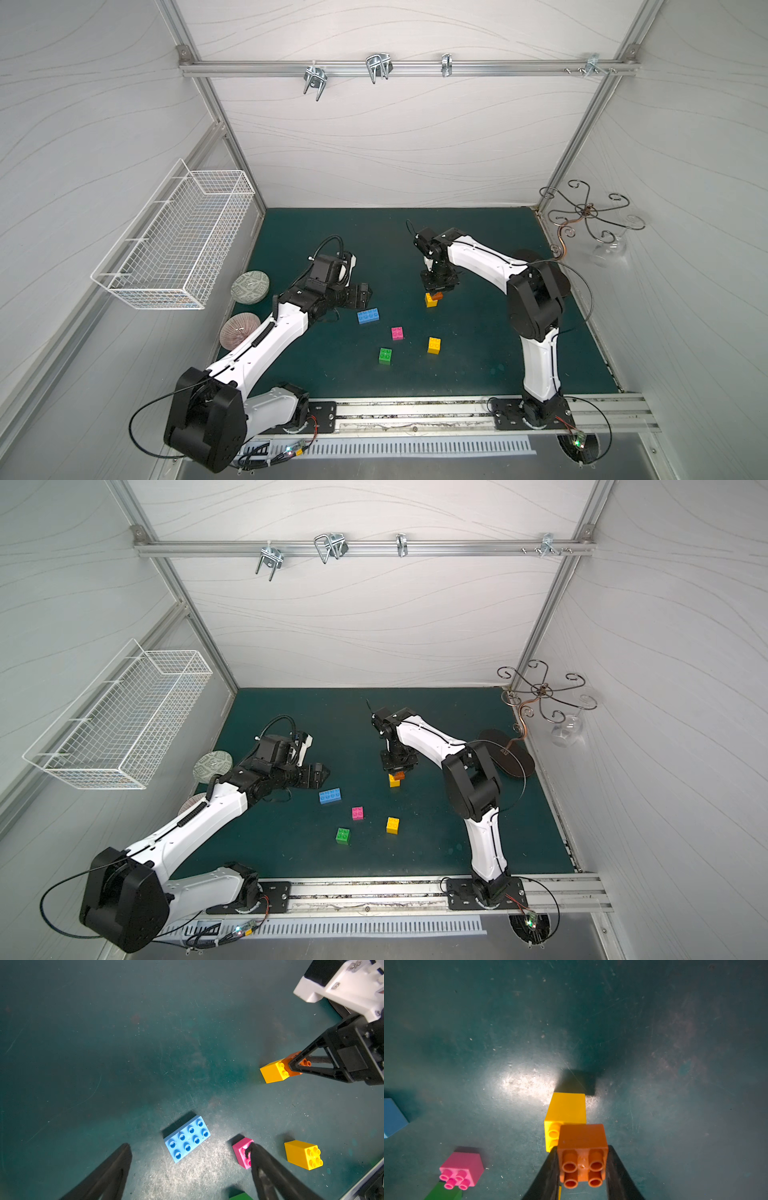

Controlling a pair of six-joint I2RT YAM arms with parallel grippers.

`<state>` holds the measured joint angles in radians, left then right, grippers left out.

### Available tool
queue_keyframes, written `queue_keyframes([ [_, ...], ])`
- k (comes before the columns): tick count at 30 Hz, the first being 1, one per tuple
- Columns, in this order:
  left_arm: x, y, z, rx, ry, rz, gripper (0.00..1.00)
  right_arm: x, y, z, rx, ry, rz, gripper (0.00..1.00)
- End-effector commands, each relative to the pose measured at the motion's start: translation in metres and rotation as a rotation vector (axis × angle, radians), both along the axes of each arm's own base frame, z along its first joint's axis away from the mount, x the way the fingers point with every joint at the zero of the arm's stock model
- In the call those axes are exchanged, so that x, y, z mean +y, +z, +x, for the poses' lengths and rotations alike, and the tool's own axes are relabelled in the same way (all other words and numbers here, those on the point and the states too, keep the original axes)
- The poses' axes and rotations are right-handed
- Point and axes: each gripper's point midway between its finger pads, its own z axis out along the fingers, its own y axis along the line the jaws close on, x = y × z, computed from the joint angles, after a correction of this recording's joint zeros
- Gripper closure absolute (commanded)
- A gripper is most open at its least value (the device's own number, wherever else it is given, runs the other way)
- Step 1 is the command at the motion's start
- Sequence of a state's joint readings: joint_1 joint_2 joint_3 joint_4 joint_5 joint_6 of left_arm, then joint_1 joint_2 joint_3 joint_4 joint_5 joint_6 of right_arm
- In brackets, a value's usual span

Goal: Assemble the number 4 with lego
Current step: Assemble the lego brick with the lego brick.

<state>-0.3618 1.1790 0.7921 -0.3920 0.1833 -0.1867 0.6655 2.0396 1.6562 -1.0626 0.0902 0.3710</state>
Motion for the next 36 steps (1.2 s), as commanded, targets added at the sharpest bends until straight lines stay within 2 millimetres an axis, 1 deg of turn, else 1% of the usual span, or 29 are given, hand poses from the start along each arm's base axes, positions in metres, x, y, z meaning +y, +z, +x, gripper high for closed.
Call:
queue_keyframes([
  [1, -0.004, 0.013, 0.007, -0.05, -0.017, -0.001, 0.09, -0.02, -0.041, -0.003, 0.04, -0.001, -0.087, 0.84],
  [6, -0.005, 0.013, 0.008, -0.048, -0.019, 0.0, 0.09, -0.017, -0.039, -0.001, 0.038, 0.021, -0.062, 0.85],
  [8, -0.005, 0.012, 0.007, -0.045, -0.02, 0.0, 0.09, -0.012, -0.039, -0.001, 0.043, 0.029, -0.04, 0.85],
  [14, -0.005, 0.012, 0.007, -0.046, -0.019, 0.003, 0.09, -0.003, -0.051, -0.004, 0.088, 0.061, -0.023, 0.85],
  [19, -0.005, 0.014, 0.007, -0.05, -0.02, 0.001, 0.09, 0.004, -0.06, -0.012, 0.134, 0.085, -0.015, 0.85],
  [23, -0.006, 0.015, 0.006, -0.054, -0.024, -0.003, 0.09, 0.0, -0.063, -0.015, 0.147, 0.086, -0.041, 0.85],
  [28, -0.006, 0.017, 0.006, -0.059, -0.023, -0.003, 0.09, -0.004, -0.064, -0.014, 0.128, 0.092, -0.074, 0.85],
  [32, -0.006, 0.017, 0.006, -0.06, -0.023, -0.001, 0.09, -0.006, -0.069, -0.014, 0.127, 0.091, -0.086, 0.85],
  [36, -0.005, 0.017, 0.006, -0.064, -0.023, 0.002, 0.09, -0.005, -0.065, -0.013, 0.116, 0.093, -0.092, 0.85],
])
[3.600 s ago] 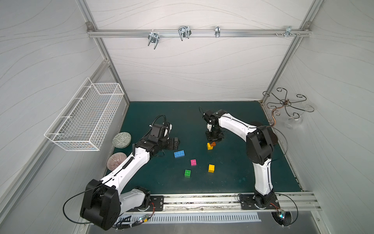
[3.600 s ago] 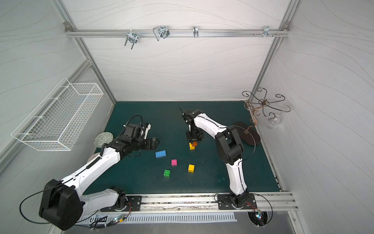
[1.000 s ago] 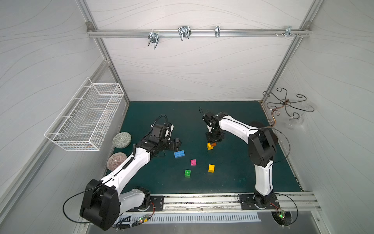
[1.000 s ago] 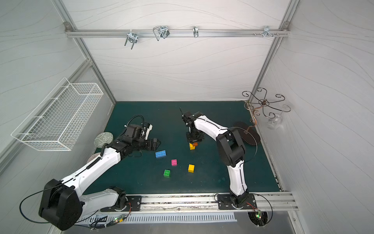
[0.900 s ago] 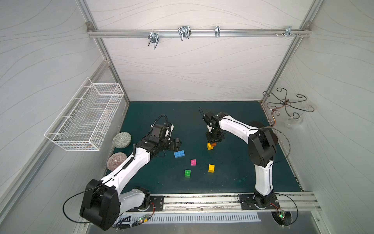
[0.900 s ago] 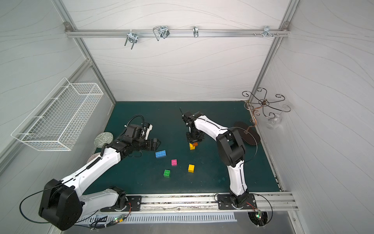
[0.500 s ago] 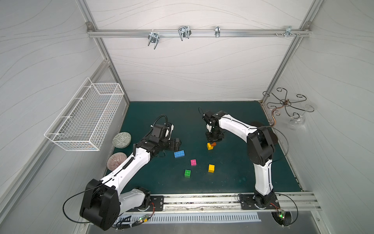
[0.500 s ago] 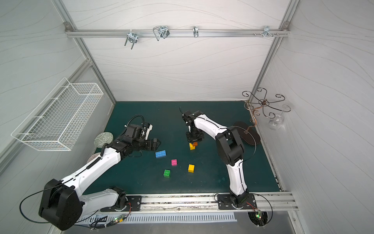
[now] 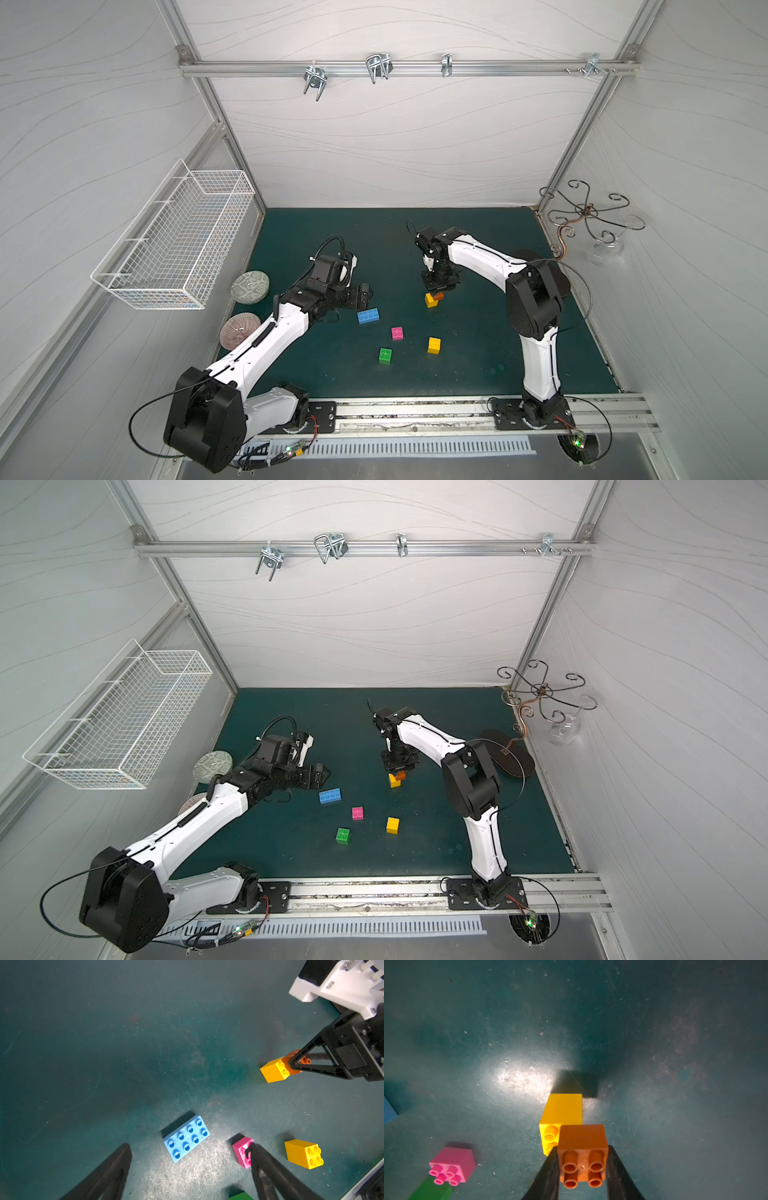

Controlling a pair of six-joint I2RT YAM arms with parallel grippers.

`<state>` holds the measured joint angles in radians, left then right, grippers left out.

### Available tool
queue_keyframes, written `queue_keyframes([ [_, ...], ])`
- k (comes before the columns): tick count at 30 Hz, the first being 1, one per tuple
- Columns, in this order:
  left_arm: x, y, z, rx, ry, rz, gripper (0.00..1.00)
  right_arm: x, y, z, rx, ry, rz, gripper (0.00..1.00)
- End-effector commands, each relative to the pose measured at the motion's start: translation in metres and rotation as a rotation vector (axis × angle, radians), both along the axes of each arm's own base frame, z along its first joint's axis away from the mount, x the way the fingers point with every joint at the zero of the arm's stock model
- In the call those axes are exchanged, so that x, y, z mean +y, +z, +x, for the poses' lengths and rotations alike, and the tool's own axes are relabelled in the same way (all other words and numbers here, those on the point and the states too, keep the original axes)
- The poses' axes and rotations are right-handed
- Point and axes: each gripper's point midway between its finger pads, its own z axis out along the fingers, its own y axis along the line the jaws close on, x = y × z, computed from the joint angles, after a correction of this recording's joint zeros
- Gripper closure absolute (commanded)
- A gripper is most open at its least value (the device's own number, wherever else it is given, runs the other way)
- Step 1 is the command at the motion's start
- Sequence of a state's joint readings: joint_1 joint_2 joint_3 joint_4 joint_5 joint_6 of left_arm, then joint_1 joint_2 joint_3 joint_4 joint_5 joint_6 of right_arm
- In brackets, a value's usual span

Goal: Assemble the number 4 with lego
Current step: Assemble the lego brick with the lego brick.

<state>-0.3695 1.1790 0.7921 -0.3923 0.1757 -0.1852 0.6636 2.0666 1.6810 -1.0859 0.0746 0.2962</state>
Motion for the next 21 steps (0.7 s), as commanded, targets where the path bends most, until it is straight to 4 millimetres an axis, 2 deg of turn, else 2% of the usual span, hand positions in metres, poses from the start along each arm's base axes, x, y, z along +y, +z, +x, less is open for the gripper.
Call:
queue_keyframes([
  [1, -0.004, 0.018, 0.006, -0.061, -0.018, -0.005, 0.09, -0.007, -0.061, -0.011, 0.084, 0.02, -0.09, 0.85],
  [11, -0.004, 0.02, 0.006, -0.072, -0.017, -0.004, 0.09, -0.007, -0.061, -0.012, 0.088, 0.024, -0.094, 0.83],
  [21, -0.003, 0.022, 0.006, -0.08, -0.013, -0.004, 0.08, -0.001, -0.042, -0.008, 0.064, 0.018, -0.06, 0.74],
])
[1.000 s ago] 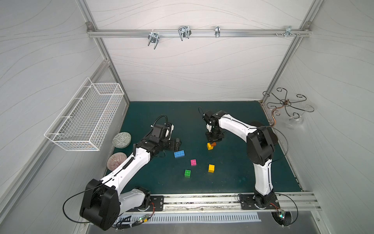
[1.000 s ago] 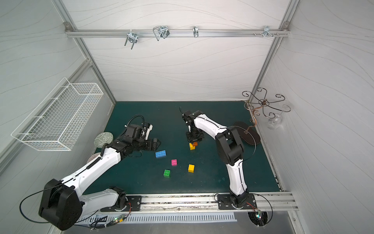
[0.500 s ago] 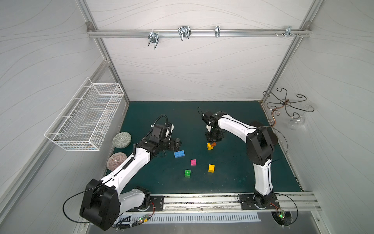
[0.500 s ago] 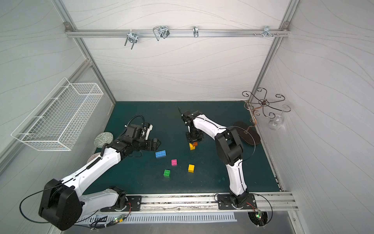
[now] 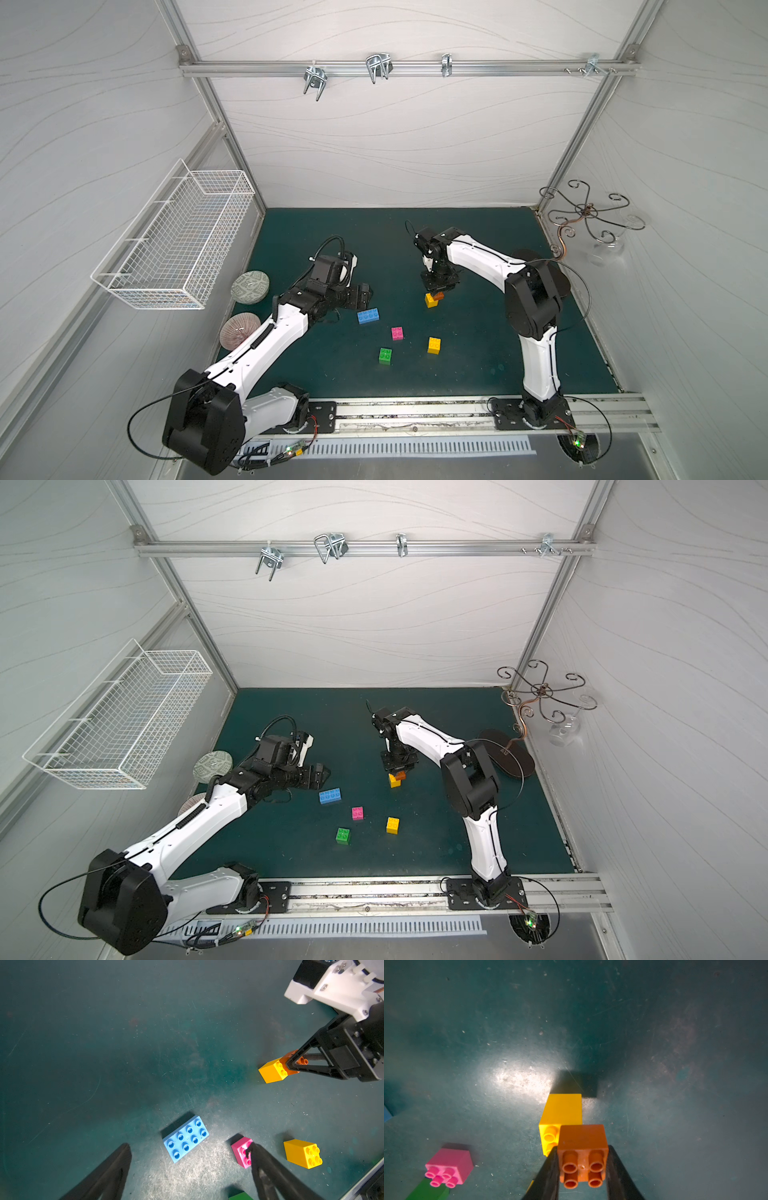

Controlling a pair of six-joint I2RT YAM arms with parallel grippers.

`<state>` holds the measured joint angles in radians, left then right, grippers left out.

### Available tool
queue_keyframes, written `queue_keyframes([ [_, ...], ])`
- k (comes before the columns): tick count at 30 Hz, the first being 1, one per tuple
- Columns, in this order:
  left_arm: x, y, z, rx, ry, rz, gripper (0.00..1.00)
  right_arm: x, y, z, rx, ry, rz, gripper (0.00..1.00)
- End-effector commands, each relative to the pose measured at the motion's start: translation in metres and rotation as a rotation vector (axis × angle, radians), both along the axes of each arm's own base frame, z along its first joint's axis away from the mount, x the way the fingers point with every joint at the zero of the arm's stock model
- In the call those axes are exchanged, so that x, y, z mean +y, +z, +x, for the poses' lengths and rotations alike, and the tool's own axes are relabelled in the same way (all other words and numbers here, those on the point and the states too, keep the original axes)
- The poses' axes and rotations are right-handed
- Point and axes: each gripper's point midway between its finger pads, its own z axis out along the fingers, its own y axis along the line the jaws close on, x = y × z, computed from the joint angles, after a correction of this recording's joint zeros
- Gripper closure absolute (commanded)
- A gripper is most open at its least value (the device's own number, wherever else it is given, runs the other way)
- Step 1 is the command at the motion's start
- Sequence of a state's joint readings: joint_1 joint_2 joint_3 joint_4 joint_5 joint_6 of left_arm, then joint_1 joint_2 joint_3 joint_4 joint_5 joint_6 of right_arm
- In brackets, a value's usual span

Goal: Assemble the number 4 with lego
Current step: Assemble the lego brick with the lego brick.

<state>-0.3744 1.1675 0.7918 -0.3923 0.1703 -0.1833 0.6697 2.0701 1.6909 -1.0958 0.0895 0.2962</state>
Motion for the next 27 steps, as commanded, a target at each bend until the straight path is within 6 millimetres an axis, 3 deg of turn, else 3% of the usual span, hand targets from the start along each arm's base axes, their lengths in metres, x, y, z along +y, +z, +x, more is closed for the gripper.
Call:
queue_keyframes([
  [1, -0.002, 0.018, 0.006, -0.066, -0.01, -0.004, 0.08, 0.0, -0.041, -0.007, 0.066, 0.011, -0.043, 0.73],
  [27, -0.001, 0.022, 0.006, -0.081, -0.004, -0.005, 0.08, 0.012, -0.005, 0.003, 0.015, -0.008, 0.041, 0.5],
])
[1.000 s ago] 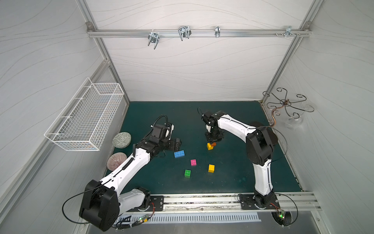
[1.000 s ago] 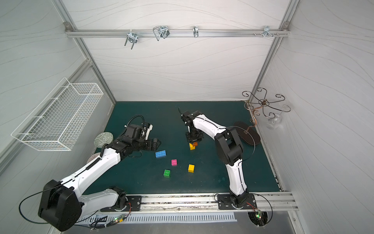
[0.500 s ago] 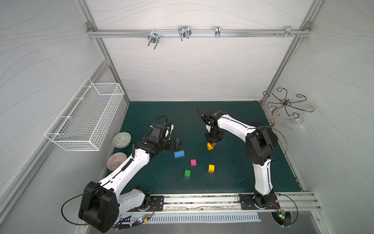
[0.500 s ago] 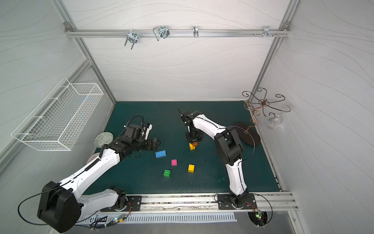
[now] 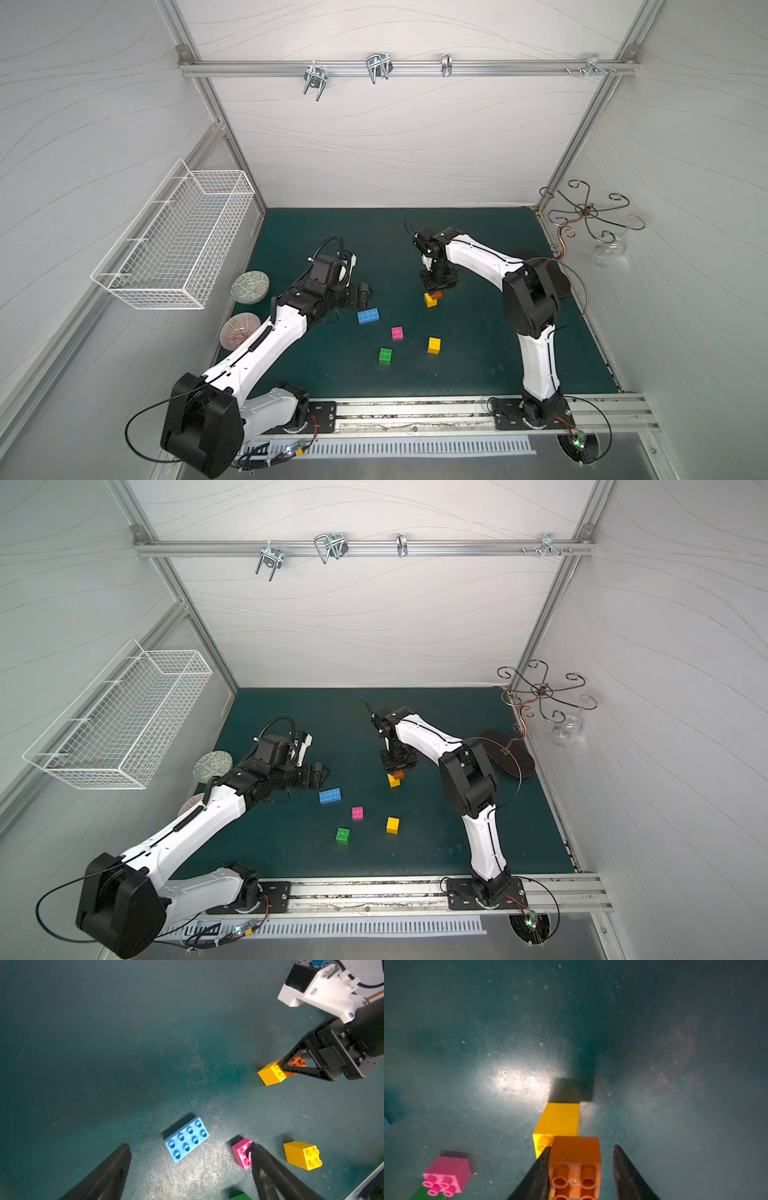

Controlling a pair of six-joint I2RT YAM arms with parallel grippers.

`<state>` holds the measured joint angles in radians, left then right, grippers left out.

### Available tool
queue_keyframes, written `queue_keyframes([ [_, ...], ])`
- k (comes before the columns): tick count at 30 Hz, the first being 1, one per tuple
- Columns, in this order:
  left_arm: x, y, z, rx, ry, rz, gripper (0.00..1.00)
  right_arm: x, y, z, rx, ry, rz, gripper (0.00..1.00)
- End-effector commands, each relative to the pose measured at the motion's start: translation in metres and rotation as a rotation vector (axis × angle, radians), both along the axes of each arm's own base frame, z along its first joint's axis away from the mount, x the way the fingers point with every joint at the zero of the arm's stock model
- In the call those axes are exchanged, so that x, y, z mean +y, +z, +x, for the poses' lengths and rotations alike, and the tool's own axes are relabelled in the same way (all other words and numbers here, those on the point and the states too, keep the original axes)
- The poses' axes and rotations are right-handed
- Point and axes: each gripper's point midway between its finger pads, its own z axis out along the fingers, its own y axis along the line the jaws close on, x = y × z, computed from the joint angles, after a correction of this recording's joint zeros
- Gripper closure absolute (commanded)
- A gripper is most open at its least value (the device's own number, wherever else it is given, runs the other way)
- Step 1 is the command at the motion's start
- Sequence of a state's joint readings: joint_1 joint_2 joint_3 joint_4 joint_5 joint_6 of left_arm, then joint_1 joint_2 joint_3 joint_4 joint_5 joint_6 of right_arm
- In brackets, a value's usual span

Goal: Assemble the number 4 with lego
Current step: Assemble the lego brick with the lego brick.

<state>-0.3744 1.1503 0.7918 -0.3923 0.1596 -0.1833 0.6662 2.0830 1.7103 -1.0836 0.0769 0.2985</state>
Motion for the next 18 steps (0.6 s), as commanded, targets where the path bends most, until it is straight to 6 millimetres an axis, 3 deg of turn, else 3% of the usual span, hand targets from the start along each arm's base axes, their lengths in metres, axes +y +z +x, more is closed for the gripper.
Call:
queue_keyframes([
  [1, -0.002, 0.017, 0.005, -0.064, -0.01, -0.006, 0.08, 0.007, -0.003, -0.003, 0.021, -0.002, 0.022, 0.5],
  [12, -0.001, 0.015, 0.005, -0.061, -0.004, 0.003, 0.08, 0.004, 0.012, -0.004, -0.002, -0.013, 0.032, 0.49],
  [18, 0.004, -0.003, 0.005, -0.004, 0.009, 0.064, 0.08, 0.005, 0.029, 0.004, -0.048, -0.021, 0.055, 0.42],
])
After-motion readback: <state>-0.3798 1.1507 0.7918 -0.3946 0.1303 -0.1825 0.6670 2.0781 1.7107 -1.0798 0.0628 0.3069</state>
